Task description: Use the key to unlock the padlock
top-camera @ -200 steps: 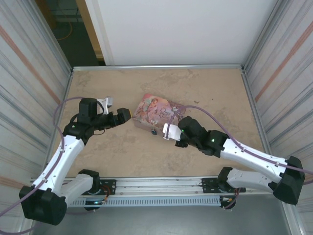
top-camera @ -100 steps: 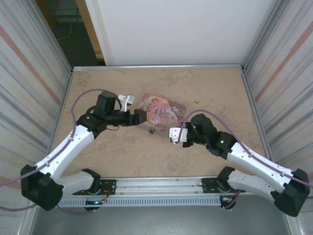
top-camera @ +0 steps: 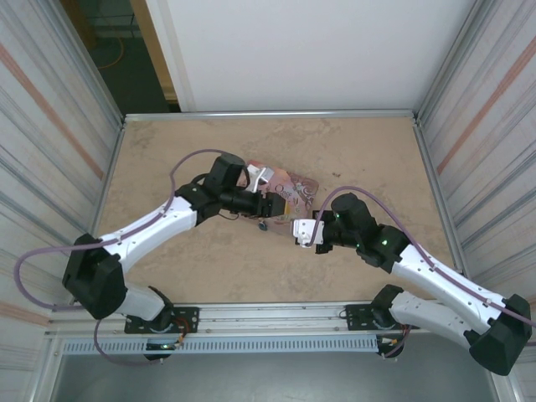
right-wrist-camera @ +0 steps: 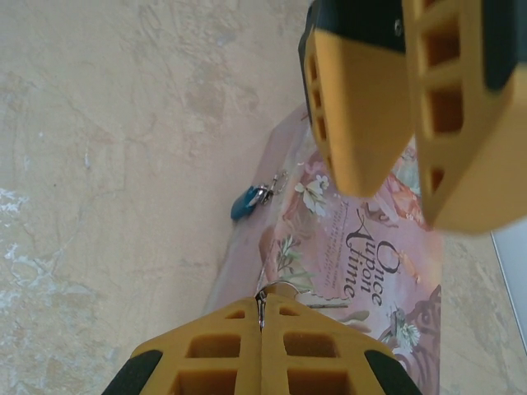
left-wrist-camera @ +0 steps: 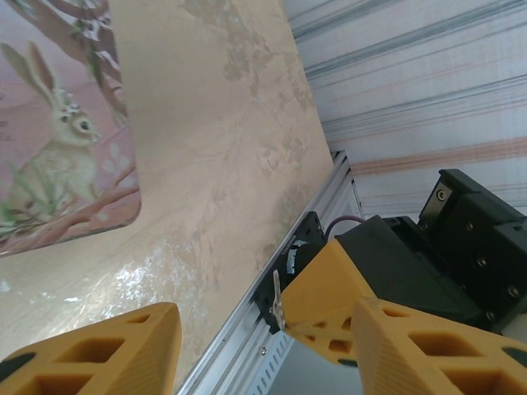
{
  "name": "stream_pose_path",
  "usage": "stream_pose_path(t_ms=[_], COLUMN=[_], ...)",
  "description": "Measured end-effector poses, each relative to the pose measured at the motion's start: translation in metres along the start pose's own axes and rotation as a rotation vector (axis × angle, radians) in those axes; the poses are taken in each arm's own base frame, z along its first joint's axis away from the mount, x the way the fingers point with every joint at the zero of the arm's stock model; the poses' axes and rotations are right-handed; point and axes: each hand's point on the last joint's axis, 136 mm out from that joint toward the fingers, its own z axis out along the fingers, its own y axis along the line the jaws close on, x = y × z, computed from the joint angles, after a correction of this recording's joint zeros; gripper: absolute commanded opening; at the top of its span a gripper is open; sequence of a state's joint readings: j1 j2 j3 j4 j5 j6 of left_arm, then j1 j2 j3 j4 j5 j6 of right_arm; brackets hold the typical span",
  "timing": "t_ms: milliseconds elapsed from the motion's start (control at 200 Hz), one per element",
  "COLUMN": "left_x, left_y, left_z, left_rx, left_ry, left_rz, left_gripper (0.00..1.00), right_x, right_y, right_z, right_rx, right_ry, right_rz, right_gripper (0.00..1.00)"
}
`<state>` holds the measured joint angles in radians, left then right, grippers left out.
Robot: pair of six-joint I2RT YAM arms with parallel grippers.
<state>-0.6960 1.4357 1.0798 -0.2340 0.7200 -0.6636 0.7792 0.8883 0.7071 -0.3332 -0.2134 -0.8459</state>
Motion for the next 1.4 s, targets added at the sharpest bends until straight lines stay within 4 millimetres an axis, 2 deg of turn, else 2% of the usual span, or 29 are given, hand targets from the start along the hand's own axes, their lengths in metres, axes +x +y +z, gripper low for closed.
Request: stream_pose_path(t_ms=[130,386,671,1127,1257,1343,1398], left_x=[0.001,0.003,0.007,0.005,0.001,-0.006,-0.011], left_y=[-0.002,0.005,0.0,-0.004,-0.004,-0.006,-0.008], left_z=[0.012,0.026,0.03,0.03,0.029,0.021,0.011], left_rx=[0.019,0.015,0.033,0.051,0.039,0.023,0.017], left_ry=[0.028,0.059,0.078,0.07,0.046,-0.002,-0.051], left_rz=[-0.008,-0.028,-0.022,-0.003,0.01,0.037,0.059], left_gripper=[0.48,0.39,0.29,0.02,0.0,0.0,0.0], right_x=[-0.001,-0.003,-0.001,-0.003,-0.002,-0.002,-0.003], right_y=[0.001,0.003,0.0,-0.005,-0.006,-0.009,-0.014], right_z=[0.0,0.0,0.0,0.0,0.0,-0.001,-0.004], right_rx=[-0.004,-0.008,0.01,0.03,0.04,0.047,0.059], right_ry=[0.0,-0.004,0.011,0.006,0.013,0.01,-0.001], right_rz=[-0.001,-0.006,-0.004,0.015,0.052,0.097,0.139], right_gripper=[0.0,0.0,0.0,0.0,0.32,0.47,0.52])
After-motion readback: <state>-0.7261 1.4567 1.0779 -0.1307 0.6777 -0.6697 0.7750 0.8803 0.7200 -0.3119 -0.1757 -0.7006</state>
